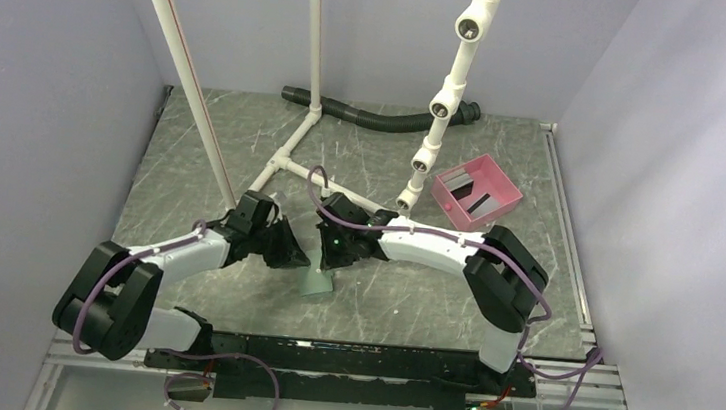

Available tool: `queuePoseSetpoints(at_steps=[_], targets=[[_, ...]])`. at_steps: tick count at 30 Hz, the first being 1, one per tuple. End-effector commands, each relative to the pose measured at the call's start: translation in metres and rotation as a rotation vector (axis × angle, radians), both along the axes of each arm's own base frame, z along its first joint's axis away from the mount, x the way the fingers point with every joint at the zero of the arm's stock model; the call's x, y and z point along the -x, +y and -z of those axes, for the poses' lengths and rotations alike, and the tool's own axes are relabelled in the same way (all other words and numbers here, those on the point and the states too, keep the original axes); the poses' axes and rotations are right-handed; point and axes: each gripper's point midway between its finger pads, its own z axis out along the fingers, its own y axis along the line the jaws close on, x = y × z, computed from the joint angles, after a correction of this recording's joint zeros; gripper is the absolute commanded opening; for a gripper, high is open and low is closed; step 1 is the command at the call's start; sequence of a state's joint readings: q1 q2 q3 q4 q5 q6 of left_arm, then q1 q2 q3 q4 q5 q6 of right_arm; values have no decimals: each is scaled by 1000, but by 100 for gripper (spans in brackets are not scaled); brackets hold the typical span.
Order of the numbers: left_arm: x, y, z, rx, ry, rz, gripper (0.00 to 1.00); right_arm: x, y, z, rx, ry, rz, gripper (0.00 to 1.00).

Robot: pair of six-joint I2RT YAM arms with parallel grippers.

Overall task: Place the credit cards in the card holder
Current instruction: Close the card holder at the center of the board.

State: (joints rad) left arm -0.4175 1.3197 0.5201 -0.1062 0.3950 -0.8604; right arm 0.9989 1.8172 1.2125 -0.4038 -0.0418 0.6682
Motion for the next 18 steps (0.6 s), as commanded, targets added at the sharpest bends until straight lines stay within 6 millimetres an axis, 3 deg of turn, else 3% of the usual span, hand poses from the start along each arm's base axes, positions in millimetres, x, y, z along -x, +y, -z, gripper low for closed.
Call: queuePoseSetpoints(at_steps=[1, 11, 18], targets=[[9, 4, 8, -9, 17, -10, 9, -13, 30, -34, -193, -25, 21, 0], [11, 6, 3, -15, 7, -11, 9, -3, 29, -19, -166, 38, -12, 0], [10, 7, 2, -22, 4, -7, 9, 7, 26, -11, -159, 68, -47, 10]])
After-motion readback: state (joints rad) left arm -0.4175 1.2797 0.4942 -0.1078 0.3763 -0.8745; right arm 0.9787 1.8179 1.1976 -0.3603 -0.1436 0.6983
